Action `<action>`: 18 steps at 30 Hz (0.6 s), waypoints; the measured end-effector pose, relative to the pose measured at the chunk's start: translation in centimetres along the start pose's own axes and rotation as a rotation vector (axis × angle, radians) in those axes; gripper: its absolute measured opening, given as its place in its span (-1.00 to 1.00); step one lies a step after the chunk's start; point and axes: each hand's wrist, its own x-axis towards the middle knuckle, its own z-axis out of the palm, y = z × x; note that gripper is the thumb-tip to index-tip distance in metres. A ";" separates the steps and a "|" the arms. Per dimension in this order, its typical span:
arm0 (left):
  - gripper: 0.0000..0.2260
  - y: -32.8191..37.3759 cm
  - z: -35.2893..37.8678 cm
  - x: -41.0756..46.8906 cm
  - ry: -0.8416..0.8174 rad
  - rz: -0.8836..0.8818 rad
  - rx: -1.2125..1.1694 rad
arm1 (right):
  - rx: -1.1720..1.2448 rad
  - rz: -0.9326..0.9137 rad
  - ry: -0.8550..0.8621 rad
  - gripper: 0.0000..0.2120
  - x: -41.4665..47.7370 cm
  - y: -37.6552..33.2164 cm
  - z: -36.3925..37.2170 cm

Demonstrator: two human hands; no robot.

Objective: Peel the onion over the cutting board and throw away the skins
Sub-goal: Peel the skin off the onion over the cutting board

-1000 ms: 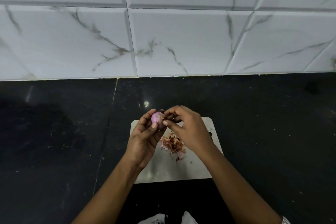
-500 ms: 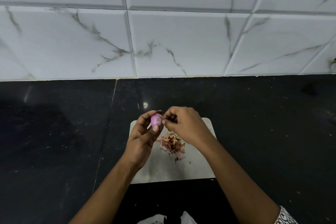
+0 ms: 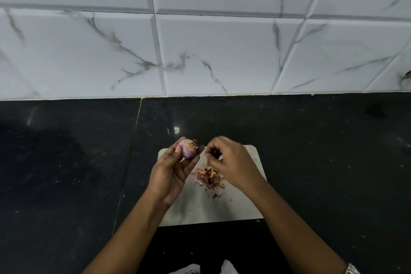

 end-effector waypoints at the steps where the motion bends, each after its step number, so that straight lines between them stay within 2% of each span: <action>1: -0.62 0.0 -0.1 0.0 -0.001 -0.011 0.002 | -0.005 0.019 0.022 -0.96 -0.1 0.1 -0.2; 4: -0.68 -0.2 -0.4 0.1 0.008 -0.038 0.006 | 0.011 0.074 0.113 -0.90 -0.5 0.4 -0.5; 6: -0.68 -0.5 -0.6 0.2 0.034 -0.068 -0.013 | 0.002 0.108 0.095 -0.88 -0.9 0.8 -0.2; 7: -0.67 -0.7 -0.7 0.3 0.054 -0.085 -0.017 | -0.034 0.117 0.009 -0.89 -1.1 1.1 0.2; 9: -0.67 -0.9 -1.1 0.6 0.099 -0.123 -0.014 | -0.159 0.165 -0.270 -0.82 -1.5 1.4 0.8; 10: -0.67 -1.0 -1.2 0.6 0.116 -0.136 -0.011 | -0.178 0.194 -0.326 -0.79 -1.8 1.5 1.1; 11: -0.66 -1.1 -1.3 0.7 0.128 -0.142 -0.007 | -0.168 0.226 -0.303 -0.79 -1.9 1.6 1.2; 14: -0.68 -1.0 -1.3 0.7 0.126 -0.143 0.006 | -0.059 0.292 -0.041 -0.93 -1.9 1.3 1.0; 15: -0.68 -1.1 -1.2 0.6 0.122 -0.139 0.009 | -0.057 0.289 -0.050 -0.94 -1.9 1.3 1.0; 18: -0.71 -1.3 -1.0 0.7 0.125 -0.085 0.035 | -0.137 0.299 -0.255 -0.84 -1.8 1.3 1.5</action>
